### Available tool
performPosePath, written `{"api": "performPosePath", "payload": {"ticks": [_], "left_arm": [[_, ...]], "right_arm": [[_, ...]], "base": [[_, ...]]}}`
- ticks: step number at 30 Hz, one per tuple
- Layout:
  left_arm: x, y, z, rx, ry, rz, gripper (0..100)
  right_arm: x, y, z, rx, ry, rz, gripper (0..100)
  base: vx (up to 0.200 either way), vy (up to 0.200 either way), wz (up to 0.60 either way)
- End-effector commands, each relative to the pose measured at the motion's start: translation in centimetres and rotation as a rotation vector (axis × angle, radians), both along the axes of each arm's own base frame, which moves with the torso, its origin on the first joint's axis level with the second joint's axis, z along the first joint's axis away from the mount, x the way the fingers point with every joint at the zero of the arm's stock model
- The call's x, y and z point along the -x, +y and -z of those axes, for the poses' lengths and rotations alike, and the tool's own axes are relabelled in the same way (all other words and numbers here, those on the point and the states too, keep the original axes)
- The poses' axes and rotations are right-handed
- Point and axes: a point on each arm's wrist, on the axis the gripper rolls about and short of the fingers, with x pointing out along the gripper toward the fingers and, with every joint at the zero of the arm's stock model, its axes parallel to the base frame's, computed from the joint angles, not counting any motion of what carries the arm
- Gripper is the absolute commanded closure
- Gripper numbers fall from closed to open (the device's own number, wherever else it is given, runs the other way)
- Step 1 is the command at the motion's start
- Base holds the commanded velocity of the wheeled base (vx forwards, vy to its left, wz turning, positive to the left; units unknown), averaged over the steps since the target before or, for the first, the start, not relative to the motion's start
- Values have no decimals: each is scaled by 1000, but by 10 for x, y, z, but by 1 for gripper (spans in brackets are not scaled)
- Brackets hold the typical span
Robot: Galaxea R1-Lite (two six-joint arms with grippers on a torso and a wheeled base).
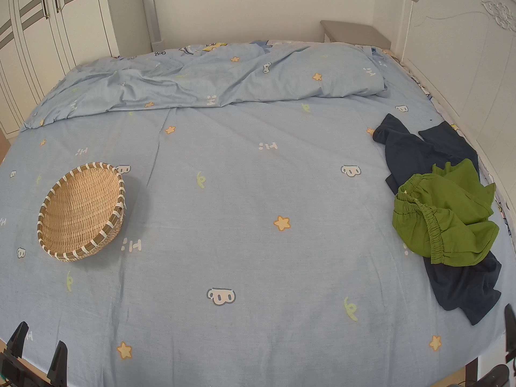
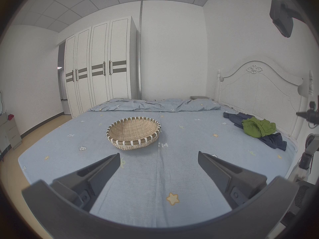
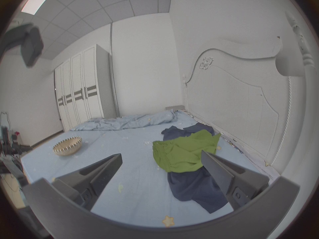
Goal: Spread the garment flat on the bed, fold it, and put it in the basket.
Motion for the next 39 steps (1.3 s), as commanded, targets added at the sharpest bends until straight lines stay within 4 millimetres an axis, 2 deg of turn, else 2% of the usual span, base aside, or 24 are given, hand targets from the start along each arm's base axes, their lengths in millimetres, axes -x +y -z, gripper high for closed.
{"api": "performPosePath", "payload": {"ticks": [1, 4, 7, 8, 10, 11, 12, 13, 14, 22, 27, 28, 29, 30, 33, 36, 39], "left_arm": [[-1, 0, 5, 1, 10, -1, 0], [-1, 0, 5, 1, 12, -1, 0], [-1, 0, 5, 1, 12, -1, 0], [-1, 0, 5, 0, 10, -1, 0], [-1, 0, 5, 0, 10, -1, 0], [-1, 0, 5, 0, 12, -1, 0], [-1, 0, 5, 0, 10, -1, 0], [-1, 0, 5, 0, 12, -1, 0], [-1, 0, 5, 0, 10, -1, 0], [-1, 0, 5, 0, 10, -1, 0], [-1, 0, 5, 0, 12, -1, 0], [-1, 0, 5, 1, 10, -1, 0], [-1, 0, 5, 1, 10, -1, 0], [-1, 0, 5, 0, 12, -1, 0], [-1, 0, 5, 1, 12, -1, 0], [-1, 0, 5, 1, 10, -1, 0], [-1, 0, 5, 0, 12, -1, 0]], "right_arm": [[1, -4, -125, -81, 137, -98, 0], [-7, -3, -126, -17, 209, -91, 0], [-39, 1, -129, 35, 323, -78, 0], [-41, 1, -130, 37, 326, -76, 0], [-65, 3, -134, 44, 387, -68, 0], [-67, 3, -135, 45, 395, -65, 0], [-86, 5, -137, 51, 450, -50, 0], [-89, 5, -137, 53, 459, -49, 0], [-105, 6, -138, 64, 503, -27, 0], [-160, 15, -139, 116, 618, 24, 0], [-187, 21, -140, 145, 666, 40, 0], [-200, 22, -137, 158, 691, 55, 0], [-200, 22, -137, 158, 691, 55, 0], [-214, 24, -134, 171, 718, 74, 0], [-230, 31, -130, 190, 747, 71, 0], [-238, 39, -127, 202, 750, 45, 0], [-248, 54, -115, 245, 788, 17, 0]], "base": [[0, 0, 0], [0, 0, 0], [0, 0, 0], [0, 0, 0], [0, 0, 0], [0, 0, 0], [0, 0, 0], [0, 0, 0], [0, 0, 0], [0, 0, 0], [0, 0, 0], [0, 0, 0], [0, 0, 0], [0, 0, 0], [0, 0, 0], [0, 0, 0], [0, 0, 0]]}}
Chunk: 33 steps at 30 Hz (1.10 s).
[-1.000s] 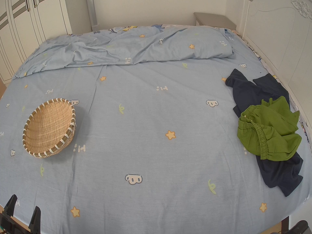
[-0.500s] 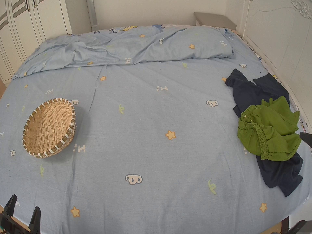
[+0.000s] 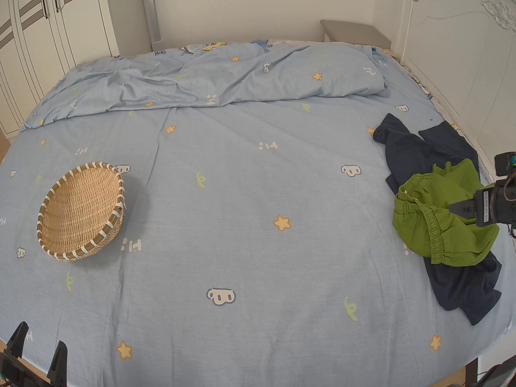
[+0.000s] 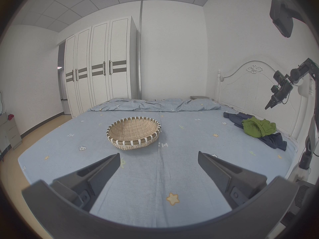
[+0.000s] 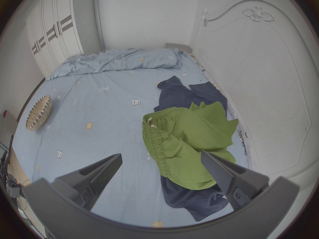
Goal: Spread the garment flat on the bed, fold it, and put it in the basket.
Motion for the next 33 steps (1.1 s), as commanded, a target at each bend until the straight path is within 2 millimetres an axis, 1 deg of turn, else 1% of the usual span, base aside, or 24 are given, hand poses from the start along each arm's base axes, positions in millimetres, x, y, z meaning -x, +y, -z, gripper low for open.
{"api": "performPosePath", "payload": {"ticks": [1, 2, 3, 4, 9, 12, 13, 14, 15, 16, 17, 20, 28, 33], "left_arm": [[-1, 0, 5, 0, 10, 0, 0], [-1, 0, 5, 1, 10, 0, 0], [-1, 0, 5, 0, 10, 0, 0], [-1, 0, 5, 0, 10, 0, 0], [-1, 0, 5, 1, 12, 0, 0], [-1, 0, 5, 1, 12, 0, 0], [-1, 0, 5, 0, 12, 0, 0], [-1, 0, 5, 0, 12, 0, 0], [-1, 0, 5, 0, 12, 0, 0], [-1, 0, 5, 0, 12, 0, 0], [-1, 0, 5, 0, 10, 0, 0], [-1, 0, 5, 1, 12, 0, 0], [-1, 0, 5, 1, 10, 0, 0], [-1, 0, 5, 1, 12, 0, 0]], "right_arm": [[-28, 23, 24, 51, 101, -42, 0], [-32, 25, 29, 74, 118, -28, 0], [-33, 25, 30, 77, 121, -26, 0], [-46, 28, 41, 104, 143, -4, 0], [-68, 35, 54, 112, 92, -10, 0], [-81, 41, 66, 142, 86, -8, 0], [-81, 42, 66, 145, 86, -8, 0], [-87, 43, 72, 170, 82, 11, 0], [-87, 43, 72, 170, 82, 11, 0], [-96, 45, 80, 207, 78, 38, 0], [-99, 45, 83, 211, 74, 43, 0], [-101, 45, 86, 224, 75, 39, 0], [-105, 45, 103, 263, 130, 48, 0], [-107, 45, 108, 283, 143, 60, 0]], "base": [[0, 0, 0], [0, 0, 0], [0, 0, 0], [0, 0, 0], [0, 0, 0], [0, 0, 0], [0, 0, 0], [0, 0, 0], [0, 0, 0], [0, 0, 0], [0, 0, 0], [0, 0, 0], [0, 0, 0], [0, 0, 0]]}}
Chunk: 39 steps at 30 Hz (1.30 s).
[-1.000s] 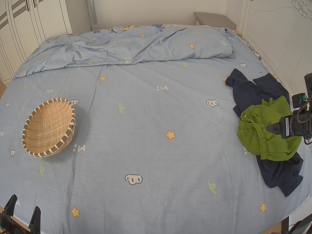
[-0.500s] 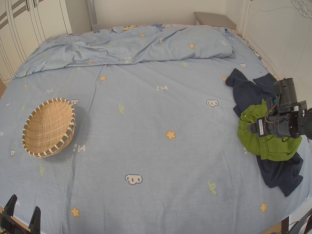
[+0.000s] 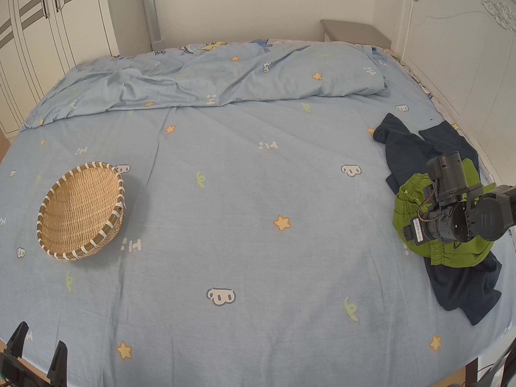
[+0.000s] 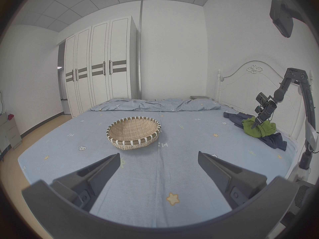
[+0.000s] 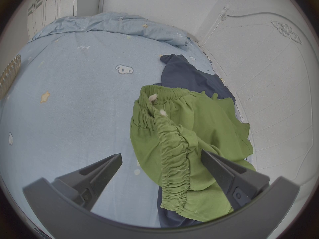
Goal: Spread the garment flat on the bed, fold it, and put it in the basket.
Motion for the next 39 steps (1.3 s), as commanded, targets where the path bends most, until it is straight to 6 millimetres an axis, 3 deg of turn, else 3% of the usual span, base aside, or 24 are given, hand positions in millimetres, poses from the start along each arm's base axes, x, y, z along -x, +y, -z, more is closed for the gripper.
{"api": "performPosePath", "payload": {"ticks": [1, 27, 28, 39], "left_arm": [[-1, 0, 5, -1, 12, 0, 0], [-1, 0, 5, 1, 12, 0, 0], [-1, 0, 5, -1, 12, 0, 0], [-1, 0, 5, 1, 10, 0, 0]], "right_arm": [[-3, -1, 8, 10, 23, 7, 0], [-35, -16, 13, 0, -115, 104, 0], [-36, -18, 13, 2, -117, 113, 100], [-39, -21, 7, -4, -133, 117, 100]], "base": [[0, 0, 0], [0, 0, 0], [0, 0, 0], [0, 0, 0]]}}
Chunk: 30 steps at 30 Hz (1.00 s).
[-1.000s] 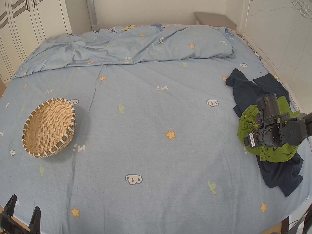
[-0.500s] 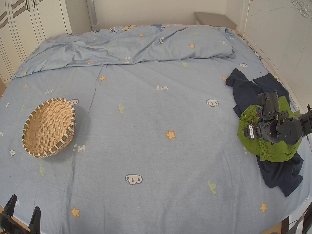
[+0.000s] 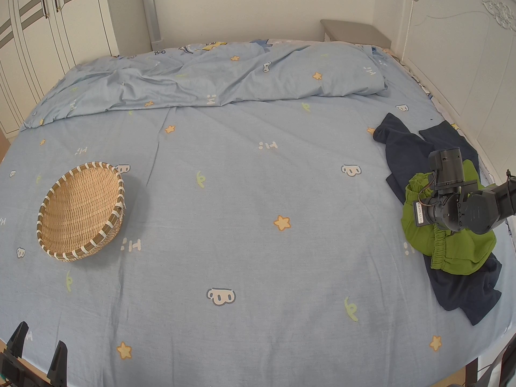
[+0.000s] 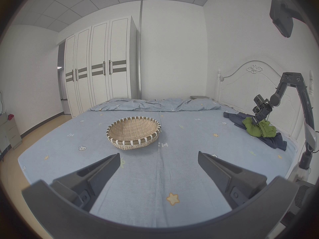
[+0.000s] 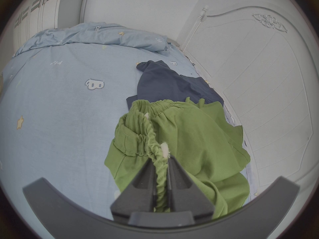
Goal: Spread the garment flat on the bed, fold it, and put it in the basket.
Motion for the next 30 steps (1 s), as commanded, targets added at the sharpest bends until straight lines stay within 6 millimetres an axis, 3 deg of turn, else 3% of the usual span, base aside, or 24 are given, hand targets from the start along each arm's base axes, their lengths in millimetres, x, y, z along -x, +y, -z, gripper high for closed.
{"api": "performPosePath", "payload": {"ticks": [1, 7, 16, 20, 21, 23, 30], "left_arm": [[-1, 0, 5, 1, 10, -1, 0], [-1, 0, 5, -1, 10, -1, 0], [-1, 0, 5, -1, 12, -1, 0], [-1, 0, 5, -1, 12, -1, 0], [-1, 0, 5, -1, 12, -1, 0], [-1, 0, 5, -1, 12, -1, 0], [-1, 0, 5, -1, 12, -1, 0]], "right_arm": [[2, 4, -3, -7, -4, -17, 100], [8, 8, -13, -25, -17, -52, 100], [46, -4, -93, -283, 24, -189, 100], [69, 3, -152, -522, 44, -263, 100], [69, 3, -152, -522, 44, -263, 100], [83, 22, -172, -665, 101, -348, 100], [109, 62, -177, -732, 145, -457, 100]], "base": [[0, 0, 0], [0, 0, 0], [0, 0, 0], [0, 0, 0], [0, 0, 0], [0, 0, 0], [0, 0, 0]]}}
